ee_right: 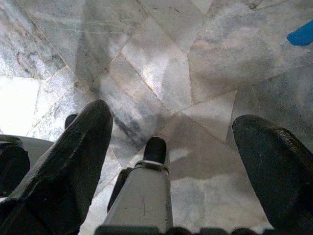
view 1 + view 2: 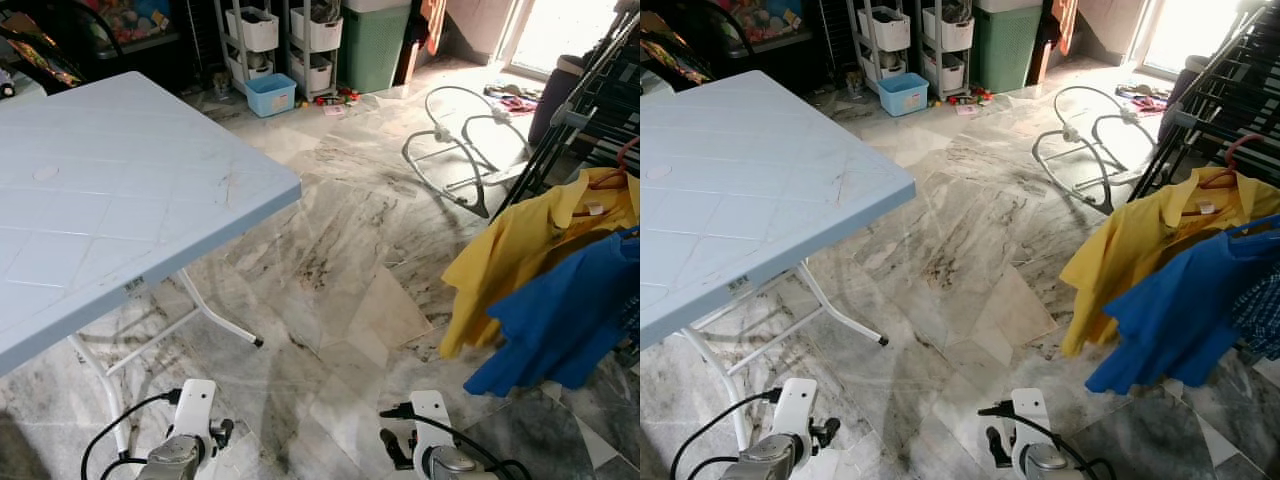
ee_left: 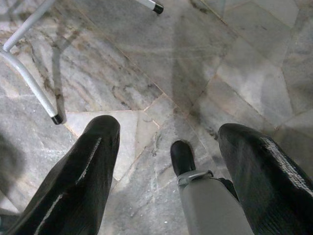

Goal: Hang hanger

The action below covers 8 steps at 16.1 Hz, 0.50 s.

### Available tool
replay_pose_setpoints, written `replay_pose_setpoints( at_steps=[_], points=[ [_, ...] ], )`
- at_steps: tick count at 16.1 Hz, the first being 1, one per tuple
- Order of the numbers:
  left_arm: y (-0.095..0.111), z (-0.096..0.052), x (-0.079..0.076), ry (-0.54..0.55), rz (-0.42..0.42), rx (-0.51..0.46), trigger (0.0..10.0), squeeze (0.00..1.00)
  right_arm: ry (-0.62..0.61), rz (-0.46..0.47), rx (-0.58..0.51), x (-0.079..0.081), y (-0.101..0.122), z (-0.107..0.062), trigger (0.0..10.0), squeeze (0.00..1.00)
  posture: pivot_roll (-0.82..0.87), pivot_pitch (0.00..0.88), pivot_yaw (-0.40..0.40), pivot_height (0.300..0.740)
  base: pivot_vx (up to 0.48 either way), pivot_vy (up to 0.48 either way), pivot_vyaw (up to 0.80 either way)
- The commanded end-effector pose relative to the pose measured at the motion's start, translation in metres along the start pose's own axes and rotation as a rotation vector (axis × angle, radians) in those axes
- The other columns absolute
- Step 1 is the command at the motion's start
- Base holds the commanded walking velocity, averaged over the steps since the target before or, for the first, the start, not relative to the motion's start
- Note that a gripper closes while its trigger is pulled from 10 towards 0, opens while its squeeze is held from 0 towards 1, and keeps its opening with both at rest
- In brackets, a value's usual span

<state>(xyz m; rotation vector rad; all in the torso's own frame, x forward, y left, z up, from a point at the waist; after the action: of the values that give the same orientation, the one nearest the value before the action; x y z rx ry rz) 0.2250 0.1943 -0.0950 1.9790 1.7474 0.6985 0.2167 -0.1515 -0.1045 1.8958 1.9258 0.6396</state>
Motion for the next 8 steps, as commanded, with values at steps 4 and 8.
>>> replay_pose_setpoints(
  at_steps=[4,8],
  points=[
    [0.036,0.004,-0.005,0.018,-0.104,-0.099,10.0,0.0,0.114,-0.113,-0.161,0.032,0.058,0.002,10.0,0.0,0.0,0.0,-0.054,0.74,0.0,0.0,0.0],
    [0.038,0.004,-0.005,0.015,-0.073,-0.103,10.0,0.0,0.117,-0.161,-0.181,0.037,0.059,0.002,10.0,0.0,0.0,0.0,-0.052,0.74,0.0,0.0,0.0]
  ],
)
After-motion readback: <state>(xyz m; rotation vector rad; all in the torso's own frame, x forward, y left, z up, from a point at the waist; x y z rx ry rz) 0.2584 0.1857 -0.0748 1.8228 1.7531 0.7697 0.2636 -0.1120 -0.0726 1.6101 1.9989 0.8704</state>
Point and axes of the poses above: a point about 5 cm out from each wrist's last joint towards the gripper, its own z axis pointing out of the wrist towards the gripper, its own y axis along the axis of the wrist's last joint, x = y × z, the point moved 3 cm from there along z, pointing out of the wrist towards the gripper, and after that the axes turned 3 degrees about z, right-handed, at the moved point
